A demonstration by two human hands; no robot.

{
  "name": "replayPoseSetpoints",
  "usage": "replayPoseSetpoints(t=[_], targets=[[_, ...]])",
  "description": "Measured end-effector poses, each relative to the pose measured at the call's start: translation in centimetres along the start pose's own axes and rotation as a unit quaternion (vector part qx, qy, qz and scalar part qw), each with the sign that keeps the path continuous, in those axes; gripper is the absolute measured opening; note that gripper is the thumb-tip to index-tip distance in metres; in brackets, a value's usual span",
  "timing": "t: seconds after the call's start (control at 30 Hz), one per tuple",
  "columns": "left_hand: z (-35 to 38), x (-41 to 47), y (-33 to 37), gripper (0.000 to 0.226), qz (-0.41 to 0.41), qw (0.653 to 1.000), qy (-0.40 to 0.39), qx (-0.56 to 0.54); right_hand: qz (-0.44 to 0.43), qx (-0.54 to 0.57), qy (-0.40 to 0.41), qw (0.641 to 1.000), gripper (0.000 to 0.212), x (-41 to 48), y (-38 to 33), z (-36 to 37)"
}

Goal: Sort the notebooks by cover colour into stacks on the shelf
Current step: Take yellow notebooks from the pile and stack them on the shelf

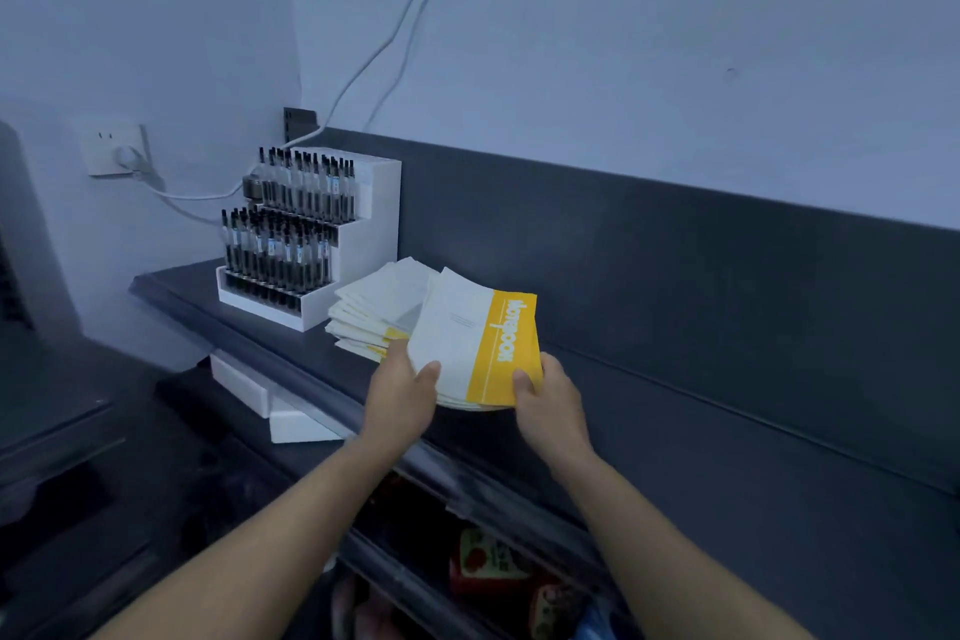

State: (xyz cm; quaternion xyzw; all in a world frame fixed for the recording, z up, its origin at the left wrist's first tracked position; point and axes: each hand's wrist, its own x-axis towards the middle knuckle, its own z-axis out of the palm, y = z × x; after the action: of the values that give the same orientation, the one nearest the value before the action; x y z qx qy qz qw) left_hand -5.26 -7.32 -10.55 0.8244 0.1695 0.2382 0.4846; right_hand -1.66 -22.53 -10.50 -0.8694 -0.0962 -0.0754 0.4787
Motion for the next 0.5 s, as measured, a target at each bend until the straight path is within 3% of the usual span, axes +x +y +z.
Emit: replayPoseSetpoints(t=[0.5], targets=[[5.7, -10.7, 4.9, 0.016, 0.126, 0.984, -0.115, 0.044, 0.006, -0.097, 0.121, 0.988, 0.026, -10.1, 4.6, -11.2]])
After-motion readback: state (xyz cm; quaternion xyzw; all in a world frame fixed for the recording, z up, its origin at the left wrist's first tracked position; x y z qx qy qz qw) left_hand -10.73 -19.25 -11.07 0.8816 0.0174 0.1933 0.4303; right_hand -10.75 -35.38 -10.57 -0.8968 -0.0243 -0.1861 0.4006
